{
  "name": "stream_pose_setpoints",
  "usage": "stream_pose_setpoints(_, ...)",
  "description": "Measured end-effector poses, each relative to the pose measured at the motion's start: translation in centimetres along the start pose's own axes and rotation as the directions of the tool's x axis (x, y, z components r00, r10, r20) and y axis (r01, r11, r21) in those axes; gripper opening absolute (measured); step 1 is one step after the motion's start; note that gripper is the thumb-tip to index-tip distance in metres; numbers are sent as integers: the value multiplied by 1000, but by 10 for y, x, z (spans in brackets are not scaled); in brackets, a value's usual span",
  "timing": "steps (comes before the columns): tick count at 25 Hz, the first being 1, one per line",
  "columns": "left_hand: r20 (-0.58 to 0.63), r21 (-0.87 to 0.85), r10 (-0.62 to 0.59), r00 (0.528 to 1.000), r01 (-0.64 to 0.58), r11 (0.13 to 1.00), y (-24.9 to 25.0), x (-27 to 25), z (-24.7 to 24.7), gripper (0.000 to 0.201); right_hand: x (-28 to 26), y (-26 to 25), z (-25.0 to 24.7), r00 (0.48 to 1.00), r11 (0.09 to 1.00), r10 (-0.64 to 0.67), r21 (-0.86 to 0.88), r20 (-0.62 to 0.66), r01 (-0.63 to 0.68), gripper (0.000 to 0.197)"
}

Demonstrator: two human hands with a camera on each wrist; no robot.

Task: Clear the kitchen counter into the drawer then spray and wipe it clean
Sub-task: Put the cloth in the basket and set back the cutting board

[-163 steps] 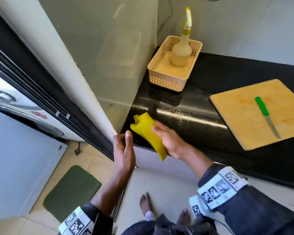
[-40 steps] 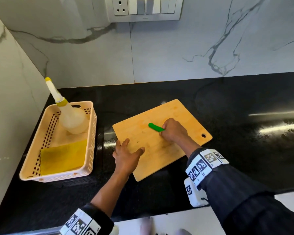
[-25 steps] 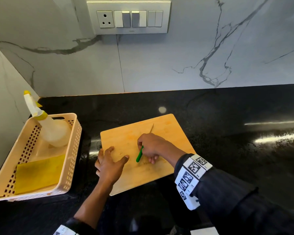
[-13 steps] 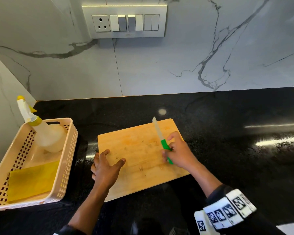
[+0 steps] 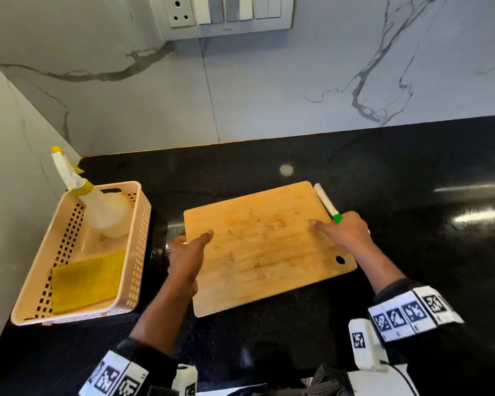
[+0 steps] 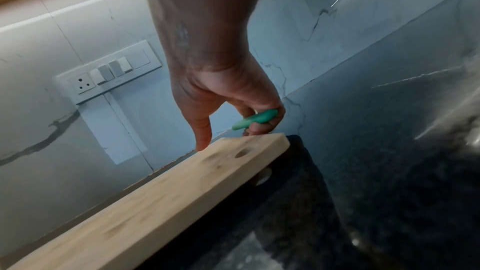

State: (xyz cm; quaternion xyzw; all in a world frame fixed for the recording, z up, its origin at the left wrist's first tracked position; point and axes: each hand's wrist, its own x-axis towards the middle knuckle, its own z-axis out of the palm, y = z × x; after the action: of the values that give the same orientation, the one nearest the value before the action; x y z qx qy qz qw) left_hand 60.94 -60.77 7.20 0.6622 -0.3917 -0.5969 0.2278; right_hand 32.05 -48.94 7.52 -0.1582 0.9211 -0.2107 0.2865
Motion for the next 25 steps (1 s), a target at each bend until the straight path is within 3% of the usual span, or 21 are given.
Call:
stream_pose_setpoints(3, 114, -90, -44, 993, 54, 994, 11, -13, -1, 29, 0, 11, -12, 999, 995, 45, 87, 29, -47, 60)
stream_pose_setpoints(4, 158, -92, -53, 986, 68, 993, 10, -14, -2, 20, -4, 19, -15, 999, 989, 37, 141, 37, -42, 49)
stream_pose_setpoints(7, 247, -76, -30, 968, 51, 996, 5, -30, 21, 24, -20, 63, -39, 1000, 945, 7, 326, 14, -11, 40)
stream_pose_setpoints(10, 363, -81, 55, 930, -27, 996, 2, -66, 75, 22, -43, 129, -90, 987, 873, 8, 481, -163, 72, 41)
stream_pose_setpoints(13, 470, -79, 135, 872, -110, 991, -2, -113, 143, 34, -58, 196, -145, 921, 844, 57, 512, -385, 161, 45)
stream_pose_setpoints(15, 527, -82, 210, 824, -196, 977, -11, -150, 200, 30, -61, 250, -184, 869, 834, 112, 521, -482, 182, 44)
stream_pose_setpoints(18, 591, -94, 288, 753, -290, 952, -31, -210, 285, 14, -46, 333, -243, 837, 815, 141, 542, -529, 205, 37)
stream_pose_setpoints(22, 588, -129, 355, 727, -349, 928, -52, -274, 383, 10, -21, 416, -322, 823, 818, 113, 522, -557, 241, 31)
stream_pose_setpoints(23, 579, -130, 356, 733, -348, 928, -55, -290, 399, 5, -14, 428, -342, 832, 827, 76, 501, -550, 256, 31)
stream_pose_setpoints(25, 571, -142, 383, 726, -373, 917, -61, -310, 424, 13, 4, 440, -377, 857, 842, -10, 458, -515, 284, 29)
